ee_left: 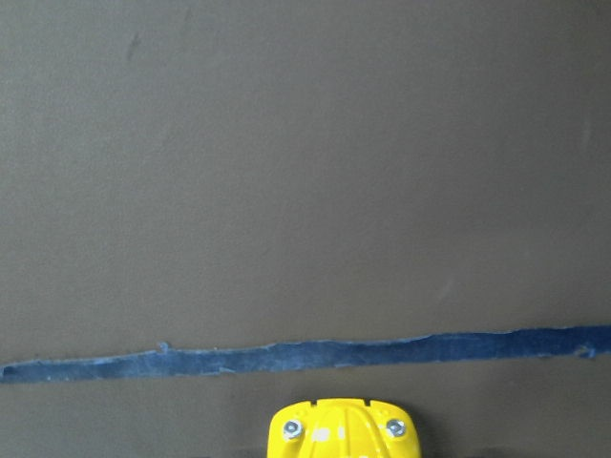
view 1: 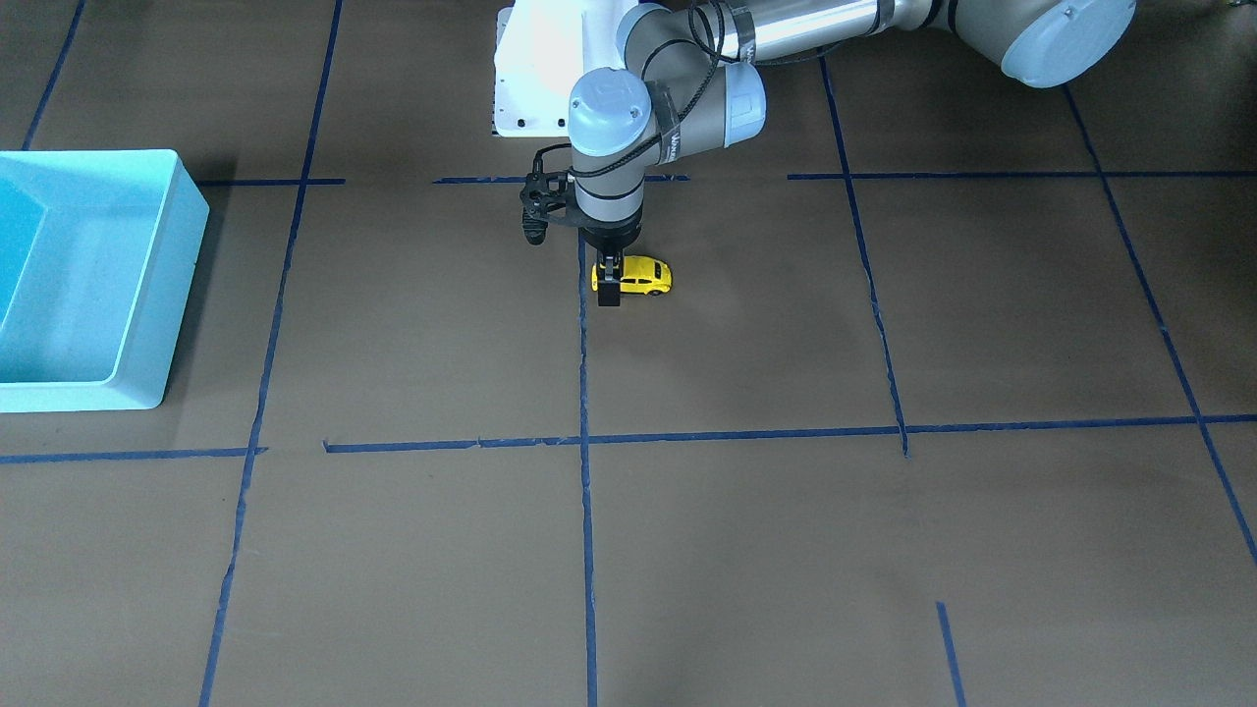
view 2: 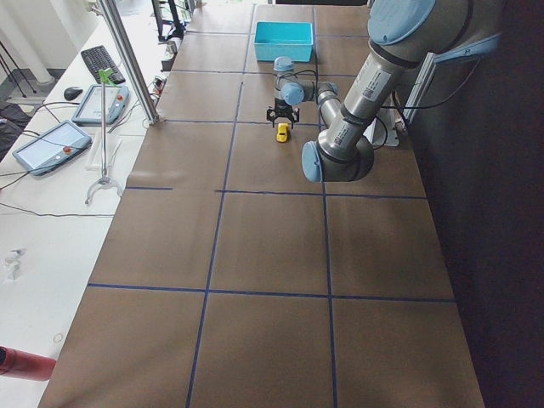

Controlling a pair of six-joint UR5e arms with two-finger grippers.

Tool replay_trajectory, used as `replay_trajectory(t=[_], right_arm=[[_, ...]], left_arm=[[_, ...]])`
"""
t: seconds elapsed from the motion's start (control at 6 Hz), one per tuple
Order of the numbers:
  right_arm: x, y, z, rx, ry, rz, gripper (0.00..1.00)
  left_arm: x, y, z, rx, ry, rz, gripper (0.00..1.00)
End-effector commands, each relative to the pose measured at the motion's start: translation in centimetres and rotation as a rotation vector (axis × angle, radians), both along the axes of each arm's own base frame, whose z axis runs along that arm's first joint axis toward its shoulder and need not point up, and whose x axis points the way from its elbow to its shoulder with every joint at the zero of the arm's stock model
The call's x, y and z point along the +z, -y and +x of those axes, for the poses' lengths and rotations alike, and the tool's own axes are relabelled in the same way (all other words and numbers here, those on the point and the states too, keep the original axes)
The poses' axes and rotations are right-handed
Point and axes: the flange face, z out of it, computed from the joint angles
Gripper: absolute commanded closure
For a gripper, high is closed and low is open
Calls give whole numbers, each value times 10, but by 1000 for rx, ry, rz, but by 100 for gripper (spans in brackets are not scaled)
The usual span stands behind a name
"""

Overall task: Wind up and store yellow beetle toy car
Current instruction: 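Drag the held car backward toward the robot to wind it up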

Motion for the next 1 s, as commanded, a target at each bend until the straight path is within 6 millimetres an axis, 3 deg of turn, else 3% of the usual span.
replay_trajectory(t=[0.0, 0.17, 0.33, 0.5, 0.67, 0.83], right_arm=[[0, 0, 0, -1, 0, 1, 0], [2, -3, 0, -3, 0, -2, 0], [0, -2, 0, -2, 0, 2, 0], [-2, -1, 0, -2, 0, 6, 0], [1, -3, 0, -2, 0, -1, 0], [-3, -1, 0, -2, 1, 8, 0]], left_arm=[[1, 0, -1, 4, -1, 4, 40], [2, 0, -4, -4, -3, -2, 56], [0, 1, -6, -8, -5, -2, 80], [-8, 13, -20, -22, -23, 1, 95], [-19, 30, -42, -29, -57, -11, 98], [-23, 34, -46, -29, -76, -1, 99]])
